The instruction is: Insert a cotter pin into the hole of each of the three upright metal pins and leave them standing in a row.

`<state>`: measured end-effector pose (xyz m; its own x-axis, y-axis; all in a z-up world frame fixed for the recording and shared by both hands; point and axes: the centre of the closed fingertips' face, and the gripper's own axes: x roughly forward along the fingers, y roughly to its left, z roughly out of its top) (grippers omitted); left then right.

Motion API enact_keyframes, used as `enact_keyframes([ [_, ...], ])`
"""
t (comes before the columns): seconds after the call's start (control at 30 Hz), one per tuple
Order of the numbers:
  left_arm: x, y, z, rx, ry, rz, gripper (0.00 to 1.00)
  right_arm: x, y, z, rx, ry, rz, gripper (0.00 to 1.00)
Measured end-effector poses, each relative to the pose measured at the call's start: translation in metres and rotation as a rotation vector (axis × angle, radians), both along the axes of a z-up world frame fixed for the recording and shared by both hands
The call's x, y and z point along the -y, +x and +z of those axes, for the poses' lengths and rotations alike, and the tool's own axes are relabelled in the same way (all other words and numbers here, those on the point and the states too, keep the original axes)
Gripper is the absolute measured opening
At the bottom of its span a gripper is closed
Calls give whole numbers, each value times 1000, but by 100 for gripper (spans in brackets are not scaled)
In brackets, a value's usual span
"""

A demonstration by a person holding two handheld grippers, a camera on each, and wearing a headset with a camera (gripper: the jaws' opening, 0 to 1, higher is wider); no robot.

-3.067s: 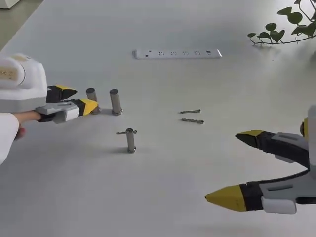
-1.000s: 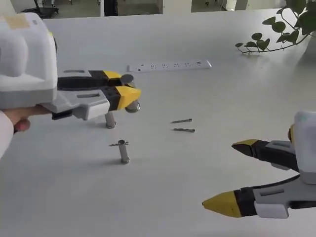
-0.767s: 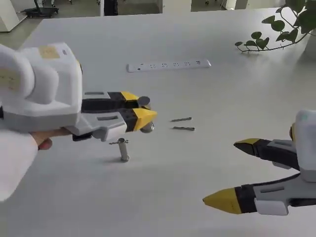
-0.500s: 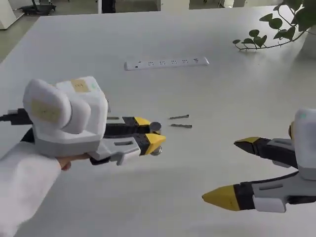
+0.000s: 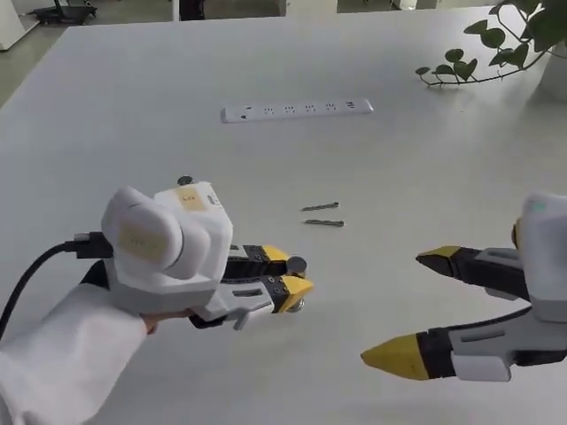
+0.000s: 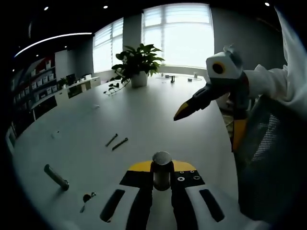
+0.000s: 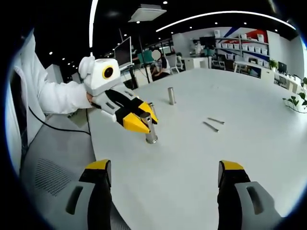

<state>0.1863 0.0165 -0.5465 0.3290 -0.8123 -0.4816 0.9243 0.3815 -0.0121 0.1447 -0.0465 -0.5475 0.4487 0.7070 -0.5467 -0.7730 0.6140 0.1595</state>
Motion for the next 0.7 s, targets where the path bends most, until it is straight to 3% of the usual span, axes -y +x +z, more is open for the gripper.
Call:
enact_keyframes([
  [0.4,4,-5,-14,-21,18,4,11,2,-3,-2,-9,2,-7,90],
  [0.7,3,-9,-20,-16,43,-3,11,1,-3,-4,-20,1,-1,90],
])
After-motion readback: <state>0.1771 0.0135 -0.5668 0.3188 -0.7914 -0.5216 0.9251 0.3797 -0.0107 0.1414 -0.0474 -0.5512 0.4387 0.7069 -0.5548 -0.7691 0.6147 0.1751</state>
